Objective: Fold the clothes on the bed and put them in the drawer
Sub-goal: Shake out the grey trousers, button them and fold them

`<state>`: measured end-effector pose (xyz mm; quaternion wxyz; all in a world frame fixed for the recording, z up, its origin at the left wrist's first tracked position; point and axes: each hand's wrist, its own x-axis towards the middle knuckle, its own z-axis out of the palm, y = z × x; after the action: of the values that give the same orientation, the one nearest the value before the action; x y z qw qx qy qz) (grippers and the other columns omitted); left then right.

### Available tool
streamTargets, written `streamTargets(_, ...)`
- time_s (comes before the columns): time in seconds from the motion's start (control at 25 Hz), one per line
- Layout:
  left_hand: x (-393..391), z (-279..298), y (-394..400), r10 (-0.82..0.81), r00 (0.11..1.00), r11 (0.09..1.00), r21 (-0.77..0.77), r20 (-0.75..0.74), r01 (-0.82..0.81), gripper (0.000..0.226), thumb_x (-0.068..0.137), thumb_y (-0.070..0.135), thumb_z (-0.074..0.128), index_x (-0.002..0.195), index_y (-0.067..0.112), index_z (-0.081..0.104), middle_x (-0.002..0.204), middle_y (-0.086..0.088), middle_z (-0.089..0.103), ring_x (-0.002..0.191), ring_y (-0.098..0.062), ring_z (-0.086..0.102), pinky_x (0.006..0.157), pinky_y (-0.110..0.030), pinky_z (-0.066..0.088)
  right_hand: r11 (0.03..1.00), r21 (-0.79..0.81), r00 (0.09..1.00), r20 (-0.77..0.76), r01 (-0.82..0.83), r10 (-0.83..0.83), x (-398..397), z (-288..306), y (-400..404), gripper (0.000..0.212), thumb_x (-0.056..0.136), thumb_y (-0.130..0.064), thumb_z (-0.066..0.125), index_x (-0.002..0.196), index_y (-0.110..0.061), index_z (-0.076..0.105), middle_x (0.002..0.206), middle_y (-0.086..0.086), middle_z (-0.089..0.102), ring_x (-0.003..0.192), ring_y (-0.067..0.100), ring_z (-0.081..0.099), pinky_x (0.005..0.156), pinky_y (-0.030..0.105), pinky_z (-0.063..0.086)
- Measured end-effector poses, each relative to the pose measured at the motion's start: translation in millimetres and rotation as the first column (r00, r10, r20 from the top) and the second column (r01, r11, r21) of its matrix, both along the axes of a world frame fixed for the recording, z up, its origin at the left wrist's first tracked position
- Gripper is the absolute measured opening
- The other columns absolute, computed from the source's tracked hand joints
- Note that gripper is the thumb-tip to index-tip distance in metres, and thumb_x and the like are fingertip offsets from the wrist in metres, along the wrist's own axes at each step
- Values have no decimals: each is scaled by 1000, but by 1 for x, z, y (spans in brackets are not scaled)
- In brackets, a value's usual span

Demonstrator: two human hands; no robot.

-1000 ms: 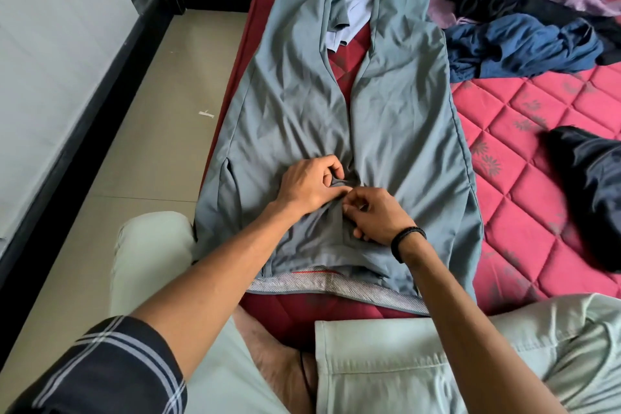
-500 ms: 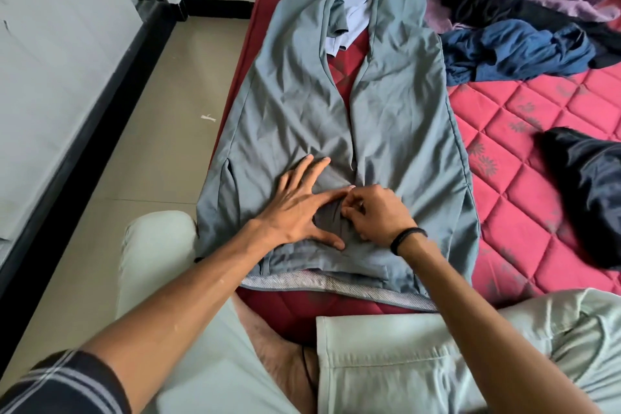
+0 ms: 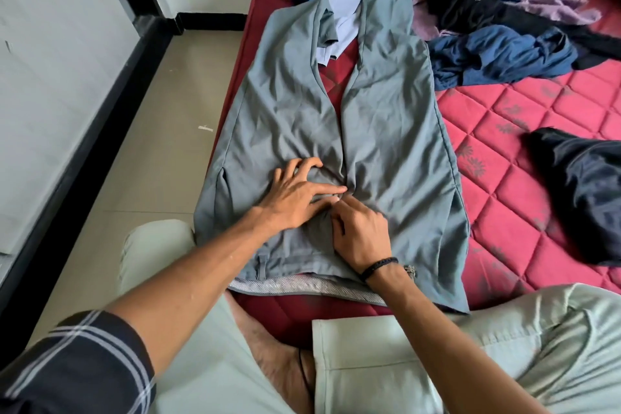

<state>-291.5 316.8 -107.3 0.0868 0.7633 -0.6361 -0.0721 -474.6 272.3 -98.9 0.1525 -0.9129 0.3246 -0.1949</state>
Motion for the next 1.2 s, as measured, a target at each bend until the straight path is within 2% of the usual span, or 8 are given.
streamTargets(0.2, -5, -6, 5, 22, 999, 995, -96, 35, -18, 40, 96, 74, 36, 132, 67, 53, 155, 7, 34, 137, -24, 35, 102, -49, 38, 983, 97, 986, 60, -158, 153, -19, -2, 5, 11, 84, -13, 60, 76, -20, 56, 79, -3, 56, 69, 28, 60, 53, 38, 43)
streamTargets(0.36, -6, -7, 5, 49, 998, 995, -90, -28, -51, 43, 95, 76, 32, 133, 68, 51, 157, 7, 30, 140, -25, 31, 107, -52, 36, 981, 189, 999, -1, -40, 41, -22, -3, 10, 8, 84, -26, 61, 92, -26, 61, 89, -8, 61, 78, 24, 65, 60, 40, 51)
streamTargets(0.52, 0, 0, 6, -1, 999, 999, 40, -41, 2, 47, 94, 78, 32, 140, 69, 40, 163, 7, 18, 145, -27, 20, 112, -54, 26, 996, 86, 1000, -9, 23, -23, -19, -5, 18, 3, 92, -28, 57, 91, -26, 59, 89, -6, 58, 71, 27, 63, 50, 39, 47)
streamTargets(0.76, -7, -5, 8, 23, 999, 1000, -2, -40, -24, 45, 94, 77, 34, 137, 69, 45, 161, 10, 21, 146, -23, 23, 113, -55, 28, 986, 124, 989, 111, -109, 95, -34, -8, 26, 9, 90, -16, 61, 83, -21, 57, 84, -6, 56, 69, 22, 60, 52, 39, 46)
streamTargets(0.84, -4, 2, 8, 11, 997, 999, 41, -76, -8, 55, 89, 85, 28, 140, 69, 40, 163, 8, 18, 148, -25, 18, 114, -58, 26, 981, 193, 998, 64, -30, 18, -33, -5, 26, 5, 90, -22, 62, 87, -24, 59, 87, -8, 60, 74, 23, 62, 56, 38, 47)
streamTargets(0.92, -1, 9, 17, -59, 994, 993, 92, -95, 68, 77, 76, 98, 21, 147, 70, 22, 168, 3, 7, 154, -28, 6, 120, -61, 19, 961, 274, 998, 28, 45, -54, -31, -4, 21, 3, 91, -27, 64, 91, -25, 62, 88, -8, 64, 80, 23, 63, 62, 37, 46)
streamTargets(1.04, -10, 9, 39, -161, 987, 972, 170, -3, 160, 111, 58, 106, 38, 153, 65, -3, 171, -2, -13, 157, -34, -12, 126, -57, 0, 927, 374, 1000, -17, 7, 0, -29, 0, 9, 4, 91, -27, 66, 94, -25, 64, 88, -8, 66, 87, 25, 65, 68, 35, 46)
streamTargets(1.2, -13, 8, 37, -127, 991, 967, 228, 45, 114, 135, 45, 107, 48, 155, 56, -12, 170, -2, -19, 155, -36, -19, 125, -58, -4, 979, 181, 991, -82, -89, 105, -21, 5, -4, 5, 95, -29, 60, 96, -24, 60, 100, -4, 64, 91, 30, 66, 66, 40, 49)
